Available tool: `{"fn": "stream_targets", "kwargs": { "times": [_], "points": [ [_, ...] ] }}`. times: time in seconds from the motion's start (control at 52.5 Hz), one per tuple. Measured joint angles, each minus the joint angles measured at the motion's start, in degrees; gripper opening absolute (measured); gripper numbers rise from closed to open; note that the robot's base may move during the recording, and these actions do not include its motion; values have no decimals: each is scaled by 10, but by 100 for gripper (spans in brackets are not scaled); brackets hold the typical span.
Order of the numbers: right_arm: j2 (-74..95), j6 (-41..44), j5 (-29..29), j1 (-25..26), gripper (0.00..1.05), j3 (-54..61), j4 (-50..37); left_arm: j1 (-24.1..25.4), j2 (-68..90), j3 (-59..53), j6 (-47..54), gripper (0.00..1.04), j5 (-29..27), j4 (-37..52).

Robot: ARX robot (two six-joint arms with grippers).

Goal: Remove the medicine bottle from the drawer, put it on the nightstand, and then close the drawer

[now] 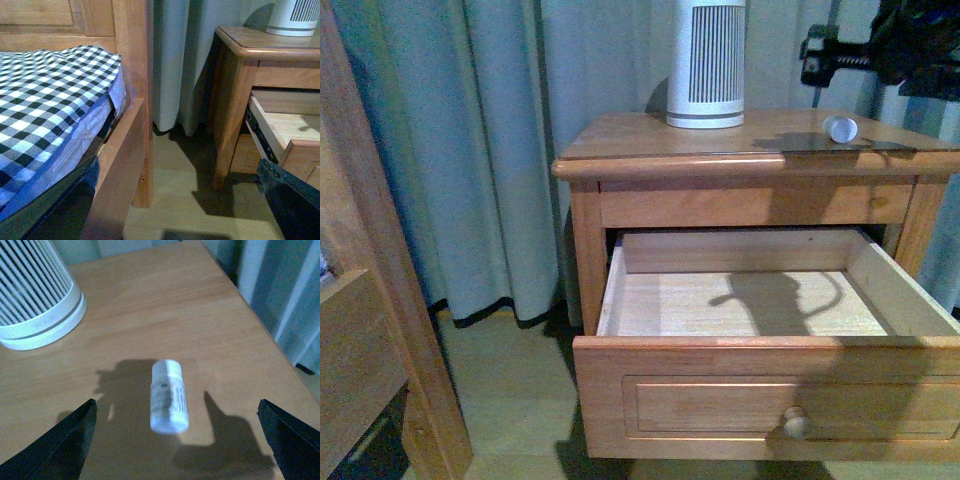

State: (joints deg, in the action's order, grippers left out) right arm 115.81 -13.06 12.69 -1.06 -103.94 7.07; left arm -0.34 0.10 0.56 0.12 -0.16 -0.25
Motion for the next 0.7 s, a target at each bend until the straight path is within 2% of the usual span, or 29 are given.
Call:
{"fn": "stream_targets", "kwargs": {
  "times": [0.057,0.114,0.19,0.381,0.552,0.666,0.704],
  "points": [
    [-54,3,-3,4,98,59,-33,0,0,0,0,98,0,0],
    [-148,4,-26,15,98,166,-90,0,0,0,0,98,0,0],
    [-250,-2,-70,30,98,289,-125,0,0,0,0,98,0,0],
    [-409,2,-111,56,98,575,-211,0,0,0,0,98,0,0],
    [-413,5,-115,60,98,776,-299,0,0,0,0,98,0,0],
    [-370,2,-103,46,98,851,-376,0,0,0,0,98,0,0],
    [-333,1,-89,30,98,871,-428,0,0,0,0,98,0,0]
  ]
}}
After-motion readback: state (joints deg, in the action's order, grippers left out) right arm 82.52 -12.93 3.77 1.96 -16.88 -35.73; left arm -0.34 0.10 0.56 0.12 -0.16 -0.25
